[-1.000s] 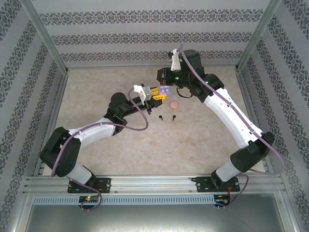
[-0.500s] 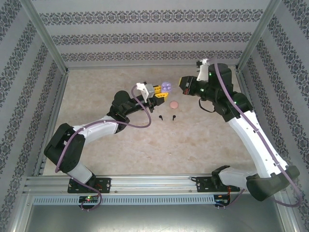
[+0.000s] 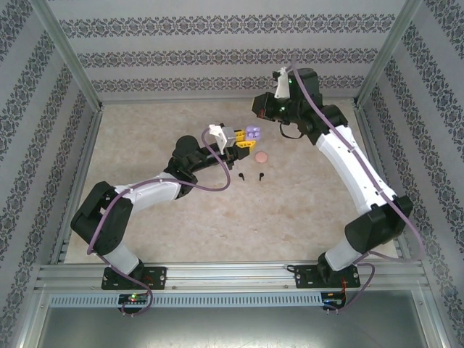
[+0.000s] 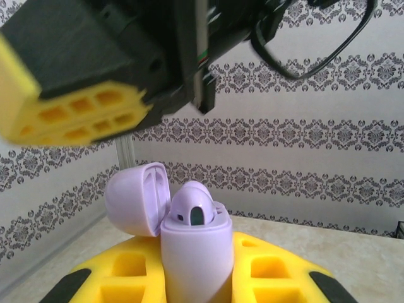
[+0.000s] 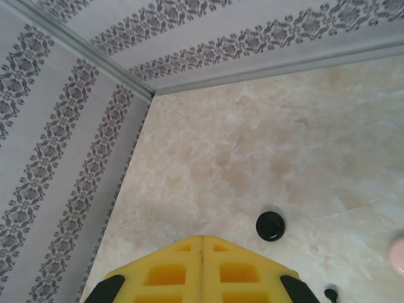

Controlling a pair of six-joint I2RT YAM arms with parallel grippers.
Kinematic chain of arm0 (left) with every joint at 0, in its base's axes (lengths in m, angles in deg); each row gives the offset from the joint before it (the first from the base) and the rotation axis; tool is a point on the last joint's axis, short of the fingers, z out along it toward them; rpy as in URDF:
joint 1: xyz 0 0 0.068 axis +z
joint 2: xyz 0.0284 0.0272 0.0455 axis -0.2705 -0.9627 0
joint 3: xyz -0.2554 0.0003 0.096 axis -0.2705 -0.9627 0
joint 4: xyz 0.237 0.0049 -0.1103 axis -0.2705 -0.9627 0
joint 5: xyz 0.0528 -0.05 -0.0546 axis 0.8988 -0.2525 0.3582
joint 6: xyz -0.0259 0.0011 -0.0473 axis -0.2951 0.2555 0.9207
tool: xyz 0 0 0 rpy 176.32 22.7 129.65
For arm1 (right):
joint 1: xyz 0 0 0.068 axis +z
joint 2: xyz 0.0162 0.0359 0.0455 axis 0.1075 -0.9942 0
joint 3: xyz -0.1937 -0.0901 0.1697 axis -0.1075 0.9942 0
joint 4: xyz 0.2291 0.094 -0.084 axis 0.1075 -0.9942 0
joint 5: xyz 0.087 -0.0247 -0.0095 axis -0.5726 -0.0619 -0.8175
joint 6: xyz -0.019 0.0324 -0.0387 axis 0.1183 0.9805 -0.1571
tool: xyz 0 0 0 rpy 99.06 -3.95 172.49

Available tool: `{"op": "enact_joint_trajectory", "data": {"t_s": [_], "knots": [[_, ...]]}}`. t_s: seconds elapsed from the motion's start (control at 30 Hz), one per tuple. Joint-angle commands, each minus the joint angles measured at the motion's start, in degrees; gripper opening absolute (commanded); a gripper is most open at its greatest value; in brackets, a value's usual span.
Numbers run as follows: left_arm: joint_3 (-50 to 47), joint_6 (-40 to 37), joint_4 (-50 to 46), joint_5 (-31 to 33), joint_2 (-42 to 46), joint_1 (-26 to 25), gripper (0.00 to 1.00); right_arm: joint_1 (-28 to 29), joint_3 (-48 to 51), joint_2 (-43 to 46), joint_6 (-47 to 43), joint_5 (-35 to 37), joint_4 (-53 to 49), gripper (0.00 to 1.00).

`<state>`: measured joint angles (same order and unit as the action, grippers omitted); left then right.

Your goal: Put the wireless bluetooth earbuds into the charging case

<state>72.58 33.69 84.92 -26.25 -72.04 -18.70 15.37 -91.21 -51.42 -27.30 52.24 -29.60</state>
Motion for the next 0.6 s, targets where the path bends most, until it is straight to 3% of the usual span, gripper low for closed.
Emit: {"op": "enact_joint_trajectory", "data": {"t_s": [0.0, 0.43, 0.57], "knots": [[2.36, -0.12, 0.83, -1.11, -0.93, -0.59, 0.0, 1.32, -2.08, -1.31, -2.12, -4.11, -3.45, 0.0], [3.84, -0.32, 1.58, 0.42, -2.46, -0.59, 0.0, 2.81, 14.4, 13.95, -1.6, -4.43, -3.98, 0.0], [4.3, 0.08, -0.04, 1.18, -2.61, -0.59, 0.0, 1.71, 16.29, 16.28, -0.26, 0.02, -2.44, 0.0]]}}
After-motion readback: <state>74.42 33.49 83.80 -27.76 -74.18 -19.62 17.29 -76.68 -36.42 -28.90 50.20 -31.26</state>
